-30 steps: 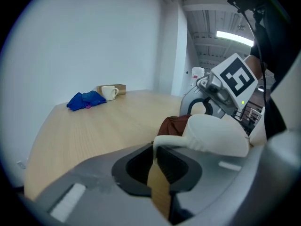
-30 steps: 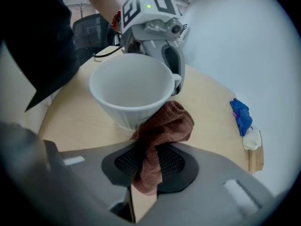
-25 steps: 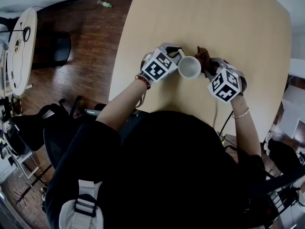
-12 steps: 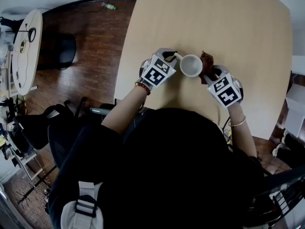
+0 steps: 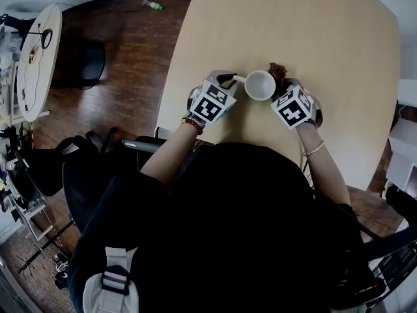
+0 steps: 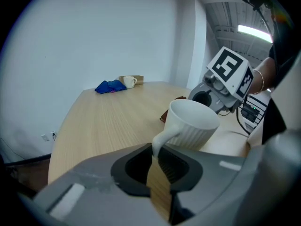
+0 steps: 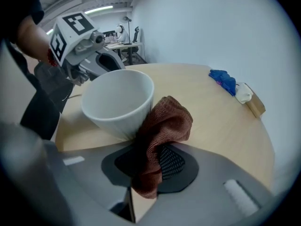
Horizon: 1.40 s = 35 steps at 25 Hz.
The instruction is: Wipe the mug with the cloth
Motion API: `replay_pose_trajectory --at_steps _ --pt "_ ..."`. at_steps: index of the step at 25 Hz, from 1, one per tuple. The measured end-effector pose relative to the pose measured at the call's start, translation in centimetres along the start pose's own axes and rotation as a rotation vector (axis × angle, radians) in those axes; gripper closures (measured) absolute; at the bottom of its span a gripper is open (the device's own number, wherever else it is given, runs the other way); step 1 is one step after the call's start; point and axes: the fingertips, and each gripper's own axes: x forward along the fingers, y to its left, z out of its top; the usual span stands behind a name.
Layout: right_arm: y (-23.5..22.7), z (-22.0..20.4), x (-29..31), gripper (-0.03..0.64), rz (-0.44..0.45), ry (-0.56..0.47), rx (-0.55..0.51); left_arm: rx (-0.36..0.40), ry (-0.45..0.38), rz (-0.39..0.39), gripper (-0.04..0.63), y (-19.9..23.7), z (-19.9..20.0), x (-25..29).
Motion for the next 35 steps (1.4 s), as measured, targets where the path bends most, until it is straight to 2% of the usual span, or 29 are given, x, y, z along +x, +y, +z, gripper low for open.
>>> replay_pose_trajectory --at_steps 3,6,11,16,24,30,32,35 --pt "-0.1 0.6 -0.3 0.535 0.01 -0.016 0.014 0.007 0.013 -0.011 0.543 -0.8 -1.0 -0.9" --pt "0.0 0.5 -2.4 0.535 0.047 -0.079 0.124 -0.008 0.019 -0.018 0.537 -1.5 -1.8 -1.3" --pt "1.4 0.2 -6.2 0.535 0.157 -0.211 0.314 -0.028 0.033 -0.007 0.535 -2.4 -2.3 -1.4" --pt "2.1 0.4 -5.9 0.535 0.186 -0.243 0.411 0.007 0.069 -0.03 0.532 -3.1 -2.6 -1.6" --pt "0.8 -0.8 -2.1 0.535 0.134 -0.182 0.425 0.019 0.096 -0.043 0.526 -4.2 -3.1 -1.6" --pt "-0.5 -0.1 -0.8 0.536 0.103 -0.158 0.39 0.068 0.113 -0.089 0.518 -6.5 -3.2 -1.6" --pt "-0.5 -0.1 -1.0 0.535 0.12 -0.166 0.407 0.085 0.121 -0.099 0.518 -6.8 -3.1 -1.6" --pt "-0.1 0.1 -2.4 0.536 0.197 -0.219 0.5 0.118 0.131 -0.119 0.52 -7.6 -3.1 -1.2"
